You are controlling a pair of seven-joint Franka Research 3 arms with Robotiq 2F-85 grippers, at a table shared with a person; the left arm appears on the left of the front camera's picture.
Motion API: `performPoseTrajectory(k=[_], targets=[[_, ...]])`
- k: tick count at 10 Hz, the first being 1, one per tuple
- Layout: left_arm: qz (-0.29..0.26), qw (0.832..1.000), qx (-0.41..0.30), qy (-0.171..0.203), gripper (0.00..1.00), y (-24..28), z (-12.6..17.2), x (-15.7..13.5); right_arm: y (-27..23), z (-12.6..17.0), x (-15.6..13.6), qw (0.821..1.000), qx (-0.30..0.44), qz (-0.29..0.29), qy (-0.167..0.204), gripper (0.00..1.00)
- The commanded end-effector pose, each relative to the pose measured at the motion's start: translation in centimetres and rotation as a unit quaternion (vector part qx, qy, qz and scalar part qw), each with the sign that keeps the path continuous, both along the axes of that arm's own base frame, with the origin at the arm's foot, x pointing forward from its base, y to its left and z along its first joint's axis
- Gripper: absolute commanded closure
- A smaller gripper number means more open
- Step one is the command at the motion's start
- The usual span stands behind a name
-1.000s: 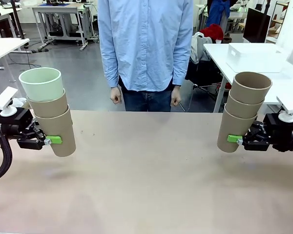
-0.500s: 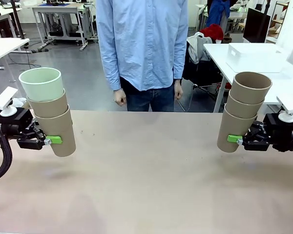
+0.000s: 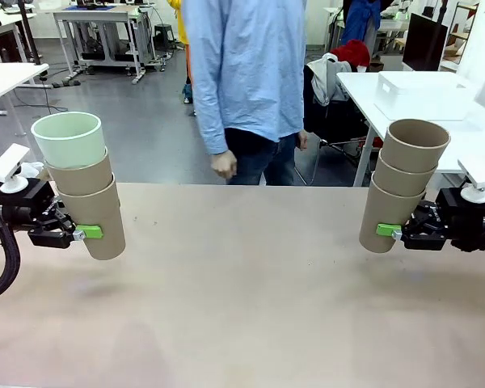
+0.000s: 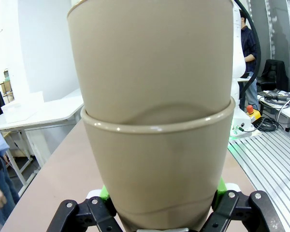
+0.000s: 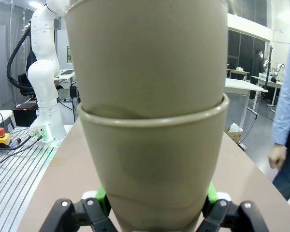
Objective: Stack the cups and store them in the basket.
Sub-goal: Place the stack of Reusable plastic cups into the Pantry Basket.
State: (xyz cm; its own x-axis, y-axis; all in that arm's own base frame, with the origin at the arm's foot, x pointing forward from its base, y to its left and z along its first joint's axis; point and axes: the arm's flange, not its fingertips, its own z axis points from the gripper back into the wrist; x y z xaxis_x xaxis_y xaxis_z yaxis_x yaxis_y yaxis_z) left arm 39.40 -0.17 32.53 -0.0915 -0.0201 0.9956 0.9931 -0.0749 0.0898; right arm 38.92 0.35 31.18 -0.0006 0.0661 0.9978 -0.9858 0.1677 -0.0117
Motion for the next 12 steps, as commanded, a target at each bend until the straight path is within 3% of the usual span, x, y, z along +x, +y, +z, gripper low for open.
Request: performPoseTrajectory(k=[1, 12], targets=[[-0.002, 1.0, -0.003, -0.007, 0.15, -0.13, 0.37, -0.1, 0.05, 0.26, 0.12, 1.0, 0.004, -0.005, -0.011, 0.15], [-0.002, 1.0, -0.003, -0.007, 0.15, -0.13, 0.37, -0.1, 0.05, 0.26, 0.12, 1.0, 0.004, -0.005, -0.011, 0.15]])
